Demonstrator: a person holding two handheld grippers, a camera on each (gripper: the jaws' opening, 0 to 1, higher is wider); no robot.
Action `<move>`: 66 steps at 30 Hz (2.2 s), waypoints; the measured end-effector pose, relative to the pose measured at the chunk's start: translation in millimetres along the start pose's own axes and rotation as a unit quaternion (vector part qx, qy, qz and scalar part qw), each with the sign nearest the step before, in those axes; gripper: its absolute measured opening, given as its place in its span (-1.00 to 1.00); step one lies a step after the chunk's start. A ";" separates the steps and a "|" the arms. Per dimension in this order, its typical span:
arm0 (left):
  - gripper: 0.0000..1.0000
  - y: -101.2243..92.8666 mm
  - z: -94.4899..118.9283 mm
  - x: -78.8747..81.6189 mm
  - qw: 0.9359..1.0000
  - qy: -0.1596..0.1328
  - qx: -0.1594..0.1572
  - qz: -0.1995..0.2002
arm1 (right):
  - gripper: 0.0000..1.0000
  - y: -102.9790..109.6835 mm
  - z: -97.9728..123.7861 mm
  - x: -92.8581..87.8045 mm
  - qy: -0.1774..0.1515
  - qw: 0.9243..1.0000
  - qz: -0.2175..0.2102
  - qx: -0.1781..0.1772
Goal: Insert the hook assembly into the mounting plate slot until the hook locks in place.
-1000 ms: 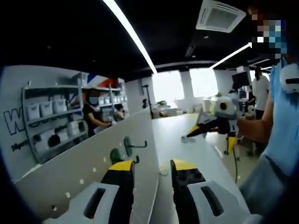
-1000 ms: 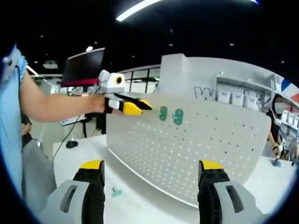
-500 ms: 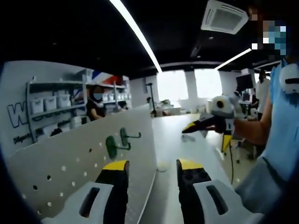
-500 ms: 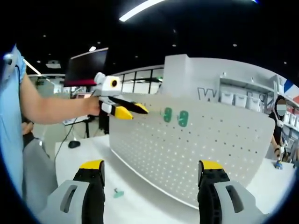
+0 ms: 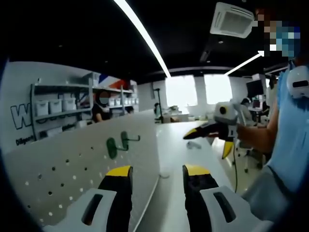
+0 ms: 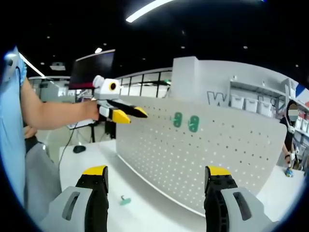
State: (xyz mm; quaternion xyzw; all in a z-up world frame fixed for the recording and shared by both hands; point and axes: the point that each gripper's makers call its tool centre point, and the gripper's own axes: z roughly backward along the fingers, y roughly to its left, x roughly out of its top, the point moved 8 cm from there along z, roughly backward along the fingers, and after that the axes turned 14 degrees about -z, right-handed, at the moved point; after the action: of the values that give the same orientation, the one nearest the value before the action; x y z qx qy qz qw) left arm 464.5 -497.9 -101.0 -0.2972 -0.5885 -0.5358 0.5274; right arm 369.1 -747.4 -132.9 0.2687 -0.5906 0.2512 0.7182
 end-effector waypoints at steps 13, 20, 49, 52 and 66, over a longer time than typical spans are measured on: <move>-0.14 -19.1 21.5 -1.9 1.000 -0.002 0.017 0.005 | 0.65 8.7 -2.9 -0.6 0.003 1.000 0.005 0.012; -0.13 -31.9 37.6 -4.9 0.999 -0.008 0.035 0.014 | 0.64 14.2 -4.6 -3.3 0.005 1.000 0.005 0.021; -0.17 -91.6 98.1 -35.3 0.991 0.019 0.122 0.052 | 0.63 41.5 -27.9 -32.5 0.038 0.996 -0.006 0.082; -0.17 -96.3 102.4 -37.3 0.990 0.024 0.129 0.052 | 0.63 44.2 -31.1 -33.9 0.041 0.995 -0.005 0.088; -0.18 -114.1 121.5 -43.1 0.985 0.032 0.157 0.062 | 0.55 56.0 -49.4 -51.6 0.067 0.990 -0.010 0.124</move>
State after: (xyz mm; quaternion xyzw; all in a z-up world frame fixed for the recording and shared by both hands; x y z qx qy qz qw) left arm 334.9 -402.3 -161.8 -0.2291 -0.6283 -0.4129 0.6182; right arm 357.3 -675.0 -186.4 0.3439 -0.5029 0.3325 0.7199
